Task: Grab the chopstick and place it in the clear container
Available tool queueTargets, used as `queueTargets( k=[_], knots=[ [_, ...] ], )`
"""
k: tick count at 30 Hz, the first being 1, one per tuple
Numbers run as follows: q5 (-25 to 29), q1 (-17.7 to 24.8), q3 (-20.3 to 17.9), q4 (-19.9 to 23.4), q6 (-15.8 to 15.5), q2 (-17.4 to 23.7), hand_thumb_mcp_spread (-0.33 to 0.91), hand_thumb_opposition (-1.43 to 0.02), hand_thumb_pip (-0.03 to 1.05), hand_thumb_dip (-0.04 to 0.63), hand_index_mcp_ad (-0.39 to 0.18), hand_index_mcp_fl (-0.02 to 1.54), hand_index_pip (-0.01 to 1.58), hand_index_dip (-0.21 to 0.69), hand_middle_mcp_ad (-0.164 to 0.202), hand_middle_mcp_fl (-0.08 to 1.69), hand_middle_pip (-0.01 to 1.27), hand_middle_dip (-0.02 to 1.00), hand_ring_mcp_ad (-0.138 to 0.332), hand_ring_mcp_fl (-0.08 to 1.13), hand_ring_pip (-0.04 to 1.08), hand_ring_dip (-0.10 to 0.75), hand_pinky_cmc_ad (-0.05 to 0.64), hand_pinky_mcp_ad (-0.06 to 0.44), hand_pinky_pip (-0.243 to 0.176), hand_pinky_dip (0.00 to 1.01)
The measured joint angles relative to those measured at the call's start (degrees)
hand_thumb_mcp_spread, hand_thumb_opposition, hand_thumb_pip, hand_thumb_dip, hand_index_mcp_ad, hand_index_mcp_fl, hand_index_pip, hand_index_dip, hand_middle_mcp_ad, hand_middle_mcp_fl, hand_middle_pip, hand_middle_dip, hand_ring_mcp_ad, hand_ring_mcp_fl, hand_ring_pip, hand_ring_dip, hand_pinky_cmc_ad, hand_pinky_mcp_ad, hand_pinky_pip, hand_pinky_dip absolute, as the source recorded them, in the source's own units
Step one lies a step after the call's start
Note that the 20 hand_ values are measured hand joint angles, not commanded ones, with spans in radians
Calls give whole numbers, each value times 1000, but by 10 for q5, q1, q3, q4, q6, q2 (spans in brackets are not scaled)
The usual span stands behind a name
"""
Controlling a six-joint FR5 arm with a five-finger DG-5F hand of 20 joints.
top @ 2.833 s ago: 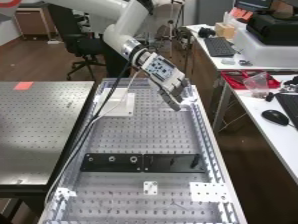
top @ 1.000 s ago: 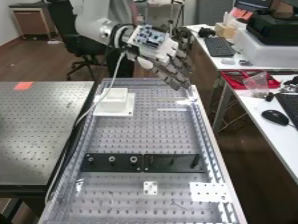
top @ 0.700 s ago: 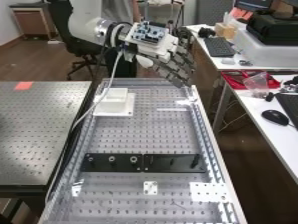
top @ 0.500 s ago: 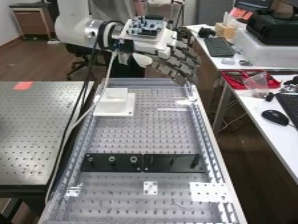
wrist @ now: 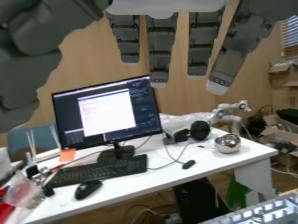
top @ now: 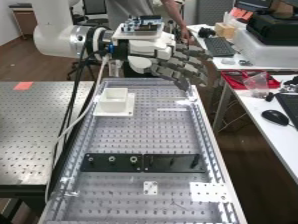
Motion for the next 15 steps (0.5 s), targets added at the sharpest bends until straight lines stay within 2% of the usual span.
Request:
queueTargets(
  k=[3,7,11,12,14,15],
  knots=[
    [5,-2,6,-5,-20,-5,84,-574,611,51,-58,26,84,265,51,38,110,503,176,9,105,354,384,246,-93,923],
    [33,-4,16,-14,-50,-13,52,-574,618,37,-58,21,66,272,56,37,108,471,176,7,94,351,384,264,-96,771],
    [64,-3,27,-26,-61,-18,21,-578,620,30,-101,23,58,283,51,37,101,457,180,7,89,351,384,264,-98,639],
    [78,-3,29,-28,-62,-19,2,-578,620,17,-89,21,58,286,70,35,101,438,176,7,87,349,384,260,-108,592],
    [89,-3,31,-32,-61,-19,0,-578,618,5,-87,21,56,291,73,35,99,412,176,12,91,342,380,278,-110,539],
    [92,-3,32,-35,-60,-18,-9,-578,607,-10,-87,21,56,304,73,37,98,408,176,7,73,330,401,281,-110,513]
  ],
)
